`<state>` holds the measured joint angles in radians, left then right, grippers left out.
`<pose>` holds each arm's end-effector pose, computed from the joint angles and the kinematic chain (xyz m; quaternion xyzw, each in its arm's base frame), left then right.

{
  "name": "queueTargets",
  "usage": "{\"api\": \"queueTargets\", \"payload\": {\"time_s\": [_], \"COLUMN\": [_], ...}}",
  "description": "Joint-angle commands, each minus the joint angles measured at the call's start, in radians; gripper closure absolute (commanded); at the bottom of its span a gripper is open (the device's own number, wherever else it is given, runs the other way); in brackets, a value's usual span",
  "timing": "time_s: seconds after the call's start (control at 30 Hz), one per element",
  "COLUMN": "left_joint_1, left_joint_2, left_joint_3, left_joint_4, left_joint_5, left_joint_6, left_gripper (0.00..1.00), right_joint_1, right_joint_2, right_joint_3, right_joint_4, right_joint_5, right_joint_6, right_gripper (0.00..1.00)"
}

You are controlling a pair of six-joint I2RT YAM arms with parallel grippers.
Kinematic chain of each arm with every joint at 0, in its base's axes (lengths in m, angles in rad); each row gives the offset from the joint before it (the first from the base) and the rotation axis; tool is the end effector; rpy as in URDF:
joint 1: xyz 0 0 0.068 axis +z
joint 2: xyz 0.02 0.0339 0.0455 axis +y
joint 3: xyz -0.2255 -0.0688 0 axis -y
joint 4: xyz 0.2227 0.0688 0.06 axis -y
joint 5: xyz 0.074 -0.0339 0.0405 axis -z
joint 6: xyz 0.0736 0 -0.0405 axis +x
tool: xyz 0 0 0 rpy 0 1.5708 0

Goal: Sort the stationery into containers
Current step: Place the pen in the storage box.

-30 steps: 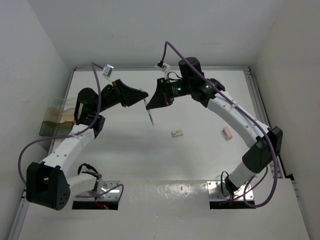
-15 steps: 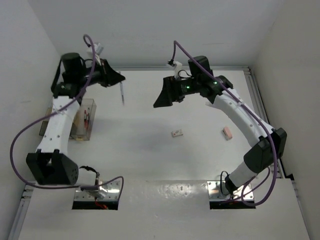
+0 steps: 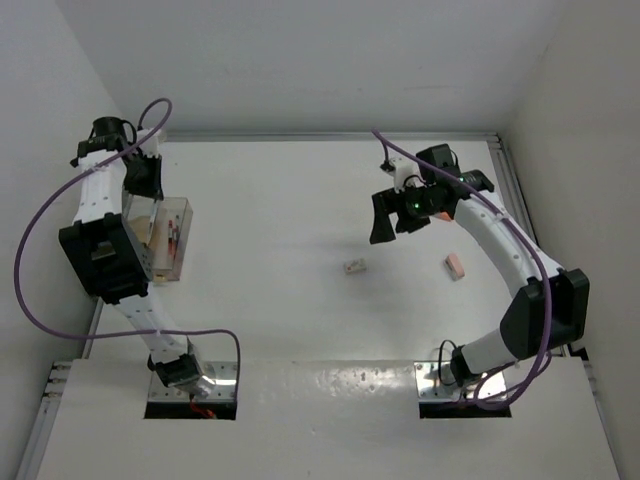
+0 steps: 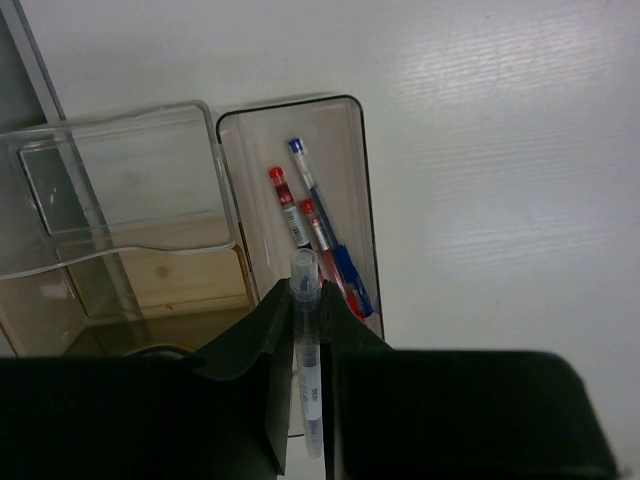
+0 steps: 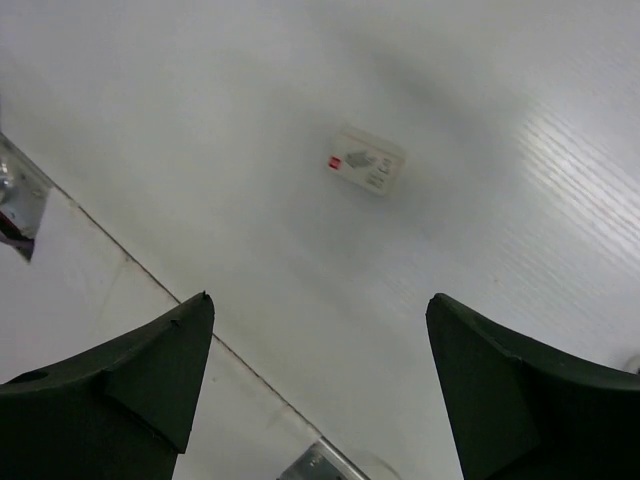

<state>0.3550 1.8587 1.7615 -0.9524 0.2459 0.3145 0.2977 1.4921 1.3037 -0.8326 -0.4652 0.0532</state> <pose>0.3662 0.1166 0.2417 0.0122 0.9594 -0.0279 0.2804 0.2822 0.1211 0.2364 -0.1763 0.9219 0.2646 0.2214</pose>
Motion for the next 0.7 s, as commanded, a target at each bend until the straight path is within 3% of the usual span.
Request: {"api": "queueTargets", "payload": {"time_s": [0.0,0.3,0.6,0.67], "left_joint_1": [-0.011,-0.013,-0.036,-0.031], "left_joint_2": [-0.001,0.025,0.028,0.02], "left_joint_3": [0.003,-0.126,-0.16,-0.143], "left_joint_4": [0.003,0.078,0.121,0.11], "left_joint_5": [-0.074,-0.051,-0.054,-0.033], "left_joint_6": [0.064,-0.035,-0.065,-0.057], "left_gripper": [0.91,0.86,0.51,0.48], "right_joint_1": [-0.035,-0.052,-0.032,-0.02], "right_joint_2": [-0.046,-0.024,0.008,0.013], "right_joint_3": [-0.038,-0.083,-0.063,-0.073], "right_joint_4": [-0.002,-0.005,-0.006,0.0], "right_joint_5": [0.016,0.014,0.082,0.111], "right_joint_6": [-0.077,-0.089,-0.174,-0.22], "right_gripper": [0.14,0.15,0.17,0.17]}}
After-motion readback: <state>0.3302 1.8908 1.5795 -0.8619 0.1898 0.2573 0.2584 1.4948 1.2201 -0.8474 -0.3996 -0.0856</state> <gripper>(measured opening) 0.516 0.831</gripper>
